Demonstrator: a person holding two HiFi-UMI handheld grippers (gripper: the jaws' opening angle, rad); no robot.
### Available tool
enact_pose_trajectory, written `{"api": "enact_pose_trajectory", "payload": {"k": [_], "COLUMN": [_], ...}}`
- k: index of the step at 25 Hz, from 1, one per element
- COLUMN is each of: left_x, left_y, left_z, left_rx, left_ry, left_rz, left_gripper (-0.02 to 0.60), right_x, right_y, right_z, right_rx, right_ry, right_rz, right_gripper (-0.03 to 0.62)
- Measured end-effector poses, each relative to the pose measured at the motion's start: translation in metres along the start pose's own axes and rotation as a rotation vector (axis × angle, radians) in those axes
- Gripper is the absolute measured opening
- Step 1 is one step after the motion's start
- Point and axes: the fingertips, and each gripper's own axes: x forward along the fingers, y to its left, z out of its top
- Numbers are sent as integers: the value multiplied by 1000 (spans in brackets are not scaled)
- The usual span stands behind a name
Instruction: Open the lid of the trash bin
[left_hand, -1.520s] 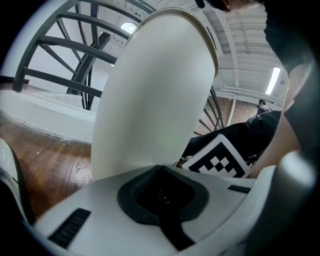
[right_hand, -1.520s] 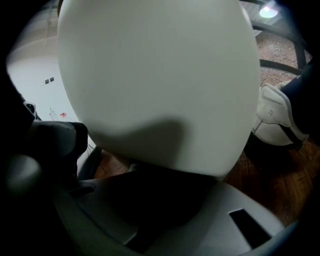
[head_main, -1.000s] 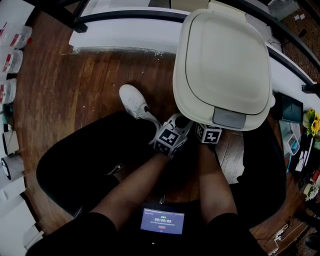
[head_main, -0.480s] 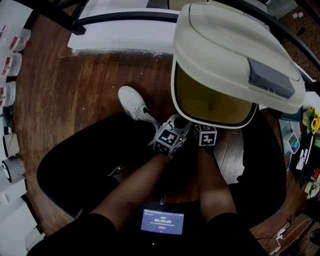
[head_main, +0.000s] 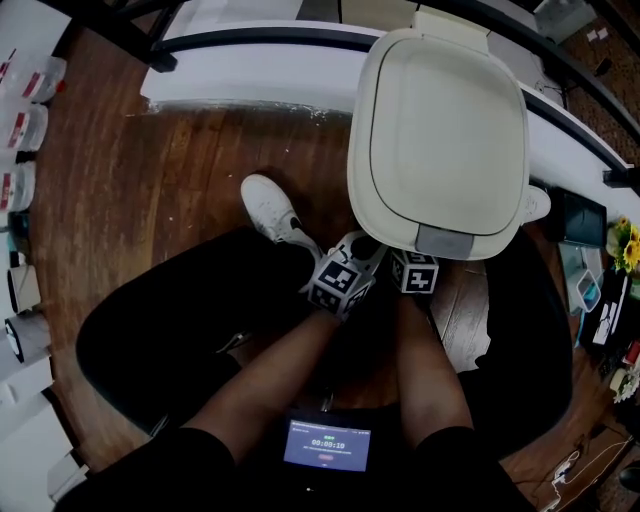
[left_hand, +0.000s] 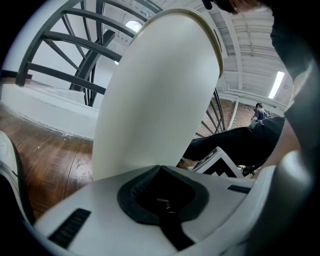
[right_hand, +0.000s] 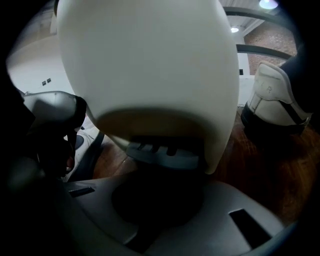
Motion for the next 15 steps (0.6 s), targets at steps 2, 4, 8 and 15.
{"api": "enact_pose_trajectory", "payload": {"k": [2,4,8,15], "left_x": [-1,-4,-9,-24], "left_y": [-2,-3,-8,-20], "left_z": [1,2,5,14], "left_rx": [-2,-1,10,31], "left_ry": [-3,-9,-22,-21], "left_rz": [1,2,-8,-7], "left_gripper": [32,32,32,32], "right_x": [-3,-8,-16,-40], "right_y": [-3,-3,-1,16], "right_z": [-2,-1,-2,17], "right_rx": [-4,0,1,-92], "right_ry": [10,9,-4,-59], "right_rz": [-16,-20,-7,31], "right_gripper": [2,2,6,15]}}
